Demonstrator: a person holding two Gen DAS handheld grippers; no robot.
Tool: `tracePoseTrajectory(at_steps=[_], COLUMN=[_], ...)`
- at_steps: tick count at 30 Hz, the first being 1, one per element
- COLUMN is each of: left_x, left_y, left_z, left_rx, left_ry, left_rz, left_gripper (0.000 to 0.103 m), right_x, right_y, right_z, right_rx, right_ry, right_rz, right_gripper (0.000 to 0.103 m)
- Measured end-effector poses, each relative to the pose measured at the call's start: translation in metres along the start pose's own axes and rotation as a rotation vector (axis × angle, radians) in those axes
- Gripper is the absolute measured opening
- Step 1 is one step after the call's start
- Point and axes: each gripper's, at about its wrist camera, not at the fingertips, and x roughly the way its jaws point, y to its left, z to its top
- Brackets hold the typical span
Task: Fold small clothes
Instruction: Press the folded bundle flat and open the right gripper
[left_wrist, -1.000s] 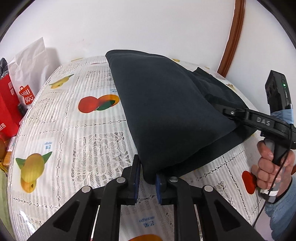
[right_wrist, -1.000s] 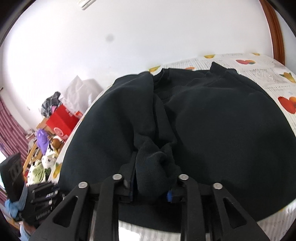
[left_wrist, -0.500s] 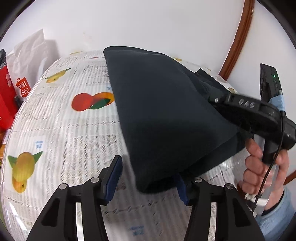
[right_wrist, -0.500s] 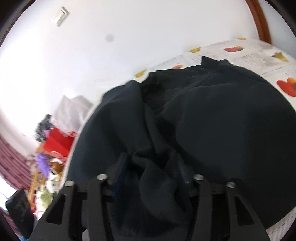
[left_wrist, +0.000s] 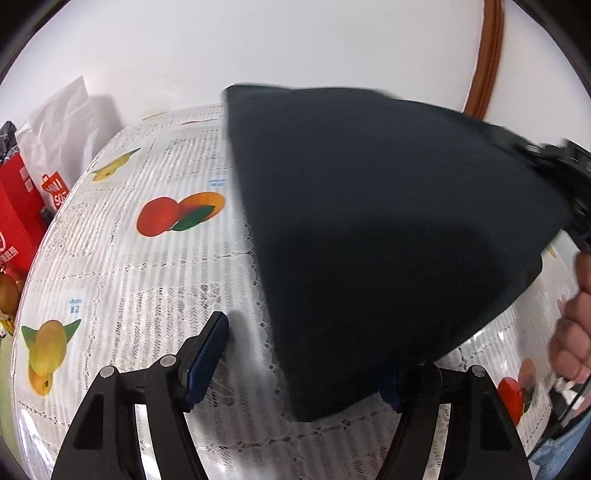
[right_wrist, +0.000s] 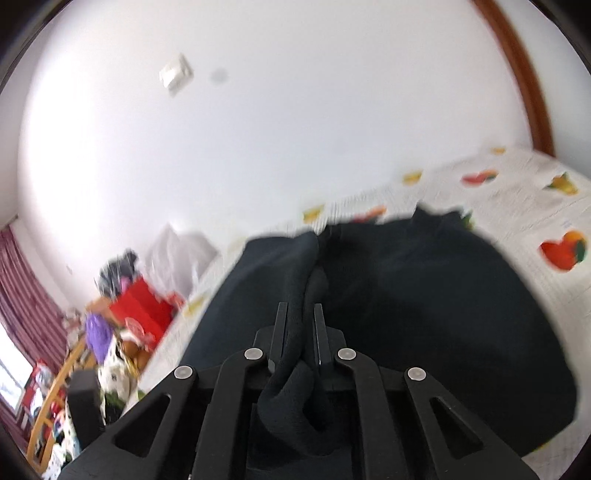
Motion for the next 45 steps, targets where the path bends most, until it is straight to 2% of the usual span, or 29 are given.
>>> tracePoseTrajectory(at_steps=[3, 5, 9, 11, 17, 20, 23, 25, 26, 27, 28, 29, 33, 38, 40, 41, 45], left_x=[0.0, 0.001, 0.001, 0.001, -0.012, -0.01, -0.002, 0.004, 0.007, 0.008, 0.007, 0.008, 0.009, 0.009, 0.008, 0.008, 0.01], left_y=[0.004, 0.001, -0.005, -0.002, -0.007, -0.023, -0.036, -0.043, -0.047, -0.049, -0.048, -0.047, -0.044, -0.042, -0.043, -0.045, -0.047], left_z=[0.001, 0.001, 0.002, 0.002, -0.003, -0.001, 0.008, 0.008, 0.008, 0.008, 0.008, 0.008, 0.006, 0.007, 0.007, 0.007, 0.009], left_rx=[0.0, 0.018, 0.041, 0.035, 0.054, 0.084, 0.085, 0.105, 0.112, 0.111, 0.104, 0.093, 0.065, 0.056, 0.06, 0.066, 0.07], left_ry=[0.003, 0.002, -0.005, -0.005, -0.034, -0.024, 0.005, 0.019, 0.02, 0.017, 0.012, 0.012, -0.006, 0.0, 0.0, 0.0, 0.0], left_rz=[-0.009, 0.004, 0.032, 0.023, -0.095, -0.095, -0.11, -0.084, -0.063, -0.056, -0.058, -0.059, -0.048, -0.037, -0.035, -0.029, -0.024], left_gripper=[0.07, 0.07, 0.07, 0.07, 0.071, 0.072, 0.072, 0.072, 0.074, 0.074, 0.074, 0.074, 0.074, 0.074, 0.074, 0.074, 0.074], right_x=[-0.028, -0.028, -0.004, -0.004, 0.002, 0.006, 0.021, 0.03, 0.034, 0.039, 0.043, 0.044, 0.036, -0.022, -0.046, -0.049, -0.023], right_y=[-0.021, -0.037, -0.069, -0.069, -0.067, -0.067, -0.067, -0.068, -0.068, -0.068, -0.066, -0.064, -0.054, -0.058, -0.068, -0.074, -0.107], right_z=[0.0, -0.002, -0.015, -0.016, -0.01, -0.003, 0.004, 0.007, 0.007, 0.007, 0.007, 0.007, 0.014, 0.049, 0.055, 0.055, 0.032], right_rx=[0.021, 0.036, 0.108, 0.098, 0.083, 0.07, 0.083, 0.082, 0.081, 0.078, 0.067, 0.051, -0.037, -0.052, -0.068, -0.074, -0.042], right_ry=[-0.069, -0.031, 0.142, 0.146, 0.177, 0.179, 0.22, 0.241, 0.252, 0.267, 0.272, 0.273, 0.24, 0.041, -0.033, -0.029, 0.125], right_rz=[-0.046, -0.103, -0.157, -0.156, -0.11, -0.118, -0.091, -0.088, -0.098, -0.114, -0.119, -0.11, -0.113, -0.087, -0.134, -0.172, -0.246], right_gripper=[0.009, 0.009, 0.01, 0.011, 0.038, 0.04, 0.04, 0.04, 0.04, 0.034, 0.026, 0.01, 0.007, 0.006, 0.006, 0.006, 0.007])
